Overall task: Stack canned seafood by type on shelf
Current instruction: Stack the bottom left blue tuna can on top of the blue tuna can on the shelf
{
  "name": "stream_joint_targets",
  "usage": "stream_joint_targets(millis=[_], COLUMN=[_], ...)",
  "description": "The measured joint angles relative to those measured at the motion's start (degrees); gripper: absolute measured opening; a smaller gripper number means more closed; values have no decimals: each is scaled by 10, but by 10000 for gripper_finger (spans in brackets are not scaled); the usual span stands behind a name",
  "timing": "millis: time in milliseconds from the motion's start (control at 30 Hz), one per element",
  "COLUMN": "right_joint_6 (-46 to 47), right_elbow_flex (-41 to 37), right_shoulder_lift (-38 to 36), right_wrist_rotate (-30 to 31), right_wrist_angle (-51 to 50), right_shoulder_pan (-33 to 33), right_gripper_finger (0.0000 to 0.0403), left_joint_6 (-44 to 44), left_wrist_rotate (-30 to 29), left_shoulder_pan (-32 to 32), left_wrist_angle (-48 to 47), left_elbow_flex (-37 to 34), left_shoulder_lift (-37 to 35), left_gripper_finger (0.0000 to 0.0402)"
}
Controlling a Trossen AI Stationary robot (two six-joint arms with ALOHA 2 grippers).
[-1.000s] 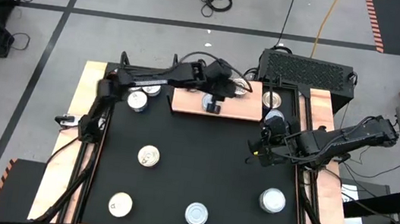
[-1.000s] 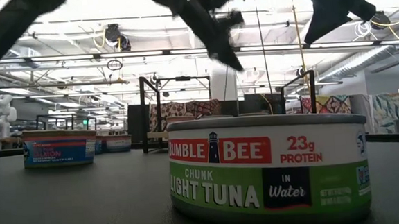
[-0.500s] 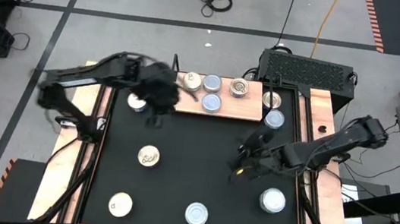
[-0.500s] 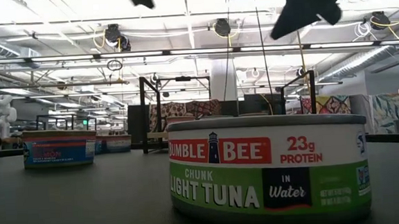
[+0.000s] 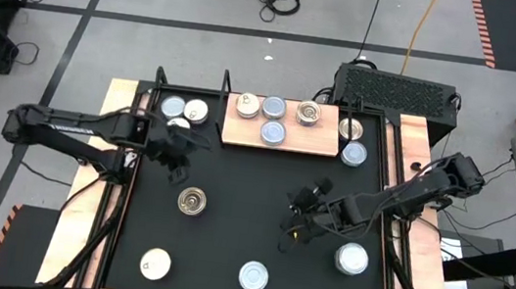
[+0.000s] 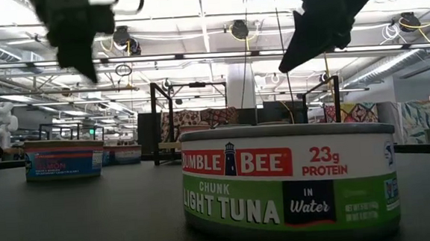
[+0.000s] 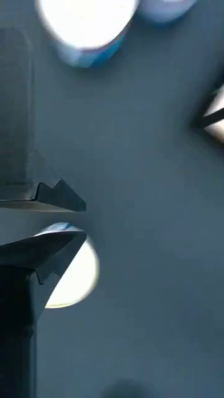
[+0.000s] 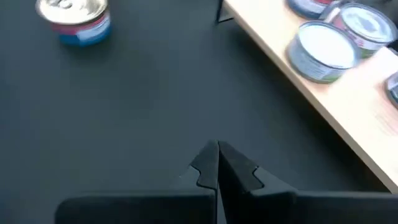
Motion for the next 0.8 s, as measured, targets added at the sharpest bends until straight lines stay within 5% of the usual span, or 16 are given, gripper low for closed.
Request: stream_joint_targets(millis=[300, 600, 800], right_joint_6=[-54, -60, -66], right_elbow_flex=[0, 0, 0], right_shoulder_lift=[0, 0, 0], right_wrist_rotate=[0, 0, 0], right_wrist_angle=[55, 61, 55], right_shoulder_pan=[10, 10, 10], right_gripper_finger=[0, 0, 0], left_joint_6=[32, 89, 108], left_wrist_rotate=[112, 110, 130], left_shoulder_pan=[-2, -23, -23], left_wrist_angle=[54, 104, 96], left_elbow_flex=[-82, -82, -82], left_shoulder_lift=[9, 28, 94], left_gripper_finger=[64, 65, 110])
